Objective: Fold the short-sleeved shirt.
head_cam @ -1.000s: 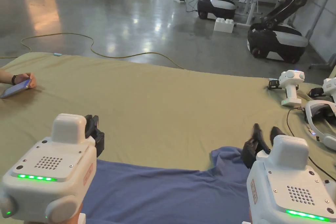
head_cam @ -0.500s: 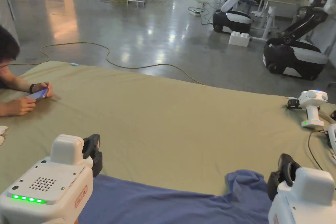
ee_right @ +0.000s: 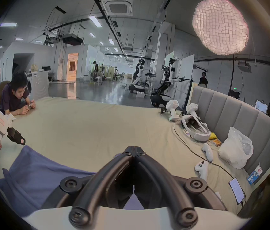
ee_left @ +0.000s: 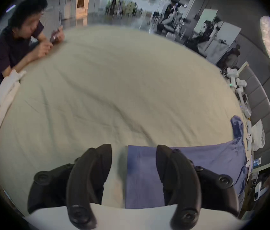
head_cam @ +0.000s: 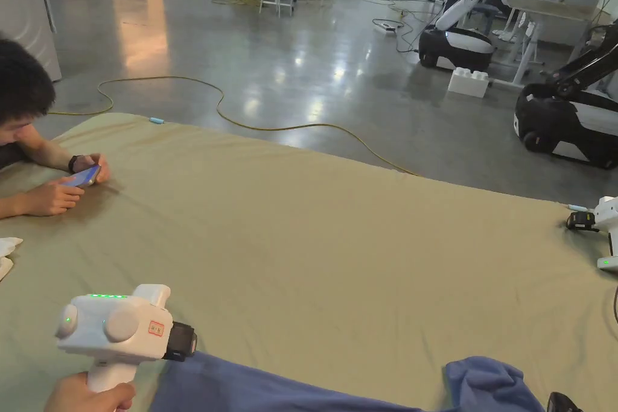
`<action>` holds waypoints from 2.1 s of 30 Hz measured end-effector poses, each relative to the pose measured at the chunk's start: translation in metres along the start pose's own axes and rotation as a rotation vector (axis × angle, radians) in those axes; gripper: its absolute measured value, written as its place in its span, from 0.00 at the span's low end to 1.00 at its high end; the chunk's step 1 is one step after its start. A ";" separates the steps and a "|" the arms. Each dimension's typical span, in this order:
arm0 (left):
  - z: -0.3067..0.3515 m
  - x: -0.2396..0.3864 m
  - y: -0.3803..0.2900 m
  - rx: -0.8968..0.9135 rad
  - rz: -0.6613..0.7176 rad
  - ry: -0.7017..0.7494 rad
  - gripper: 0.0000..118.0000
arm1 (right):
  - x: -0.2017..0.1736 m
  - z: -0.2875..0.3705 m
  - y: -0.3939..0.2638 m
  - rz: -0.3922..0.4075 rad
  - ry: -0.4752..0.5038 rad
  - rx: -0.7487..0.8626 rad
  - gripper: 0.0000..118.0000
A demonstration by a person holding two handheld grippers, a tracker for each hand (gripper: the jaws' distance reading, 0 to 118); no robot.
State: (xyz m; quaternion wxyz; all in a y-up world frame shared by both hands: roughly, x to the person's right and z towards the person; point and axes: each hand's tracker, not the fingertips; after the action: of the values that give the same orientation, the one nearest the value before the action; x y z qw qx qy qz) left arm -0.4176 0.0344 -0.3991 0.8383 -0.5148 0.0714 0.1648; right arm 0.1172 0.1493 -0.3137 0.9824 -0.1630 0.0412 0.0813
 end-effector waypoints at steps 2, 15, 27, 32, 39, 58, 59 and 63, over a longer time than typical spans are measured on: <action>-0.012 0.003 0.000 0.000 -0.016 0.025 0.53 | 0.003 -0.003 -0.005 0.002 -0.004 -0.020 0.00; 0.019 0.075 -0.041 -0.010 -0.208 0.173 0.06 | 0.056 -0.072 -0.032 0.006 -0.083 -0.310 0.11; 0.054 0.044 -0.049 0.126 -0.083 0.033 0.05 | 0.105 -0.232 -0.067 -0.019 0.119 -0.813 0.54; 0.057 0.039 -0.055 0.136 -0.075 0.037 0.05 | 0.101 -0.240 -0.074 -0.034 0.119 -0.822 0.23; 0.058 0.037 -0.059 0.153 -0.063 0.040 0.05 | 0.104 -0.218 -0.069 -0.070 0.162 -0.769 0.00; 0.187 0.000 -0.164 0.282 -0.103 -0.072 0.05 | 0.131 0.052 -0.015 -0.021 0.164 -0.494 0.00; 0.188 -0.003 -0.176 0.268 -0.104 -0.069 0.05 | 0.130 0.061 -0.023 -0.010 0.166 -0.518 0.00; 0.187 -0.007 -0.221 0.158 -0.125 -0.049 0.05 | 0.123 0.090 -0.059 0.049 0.138 -0.612 0.00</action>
State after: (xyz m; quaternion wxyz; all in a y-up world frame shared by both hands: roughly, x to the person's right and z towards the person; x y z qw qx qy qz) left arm -0.3563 0.1063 -0.1255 0.8864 -0.4465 0.0315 0.1185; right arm 0.2533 0.1415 -0.2233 0.8804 -0.4552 0.0852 0.1021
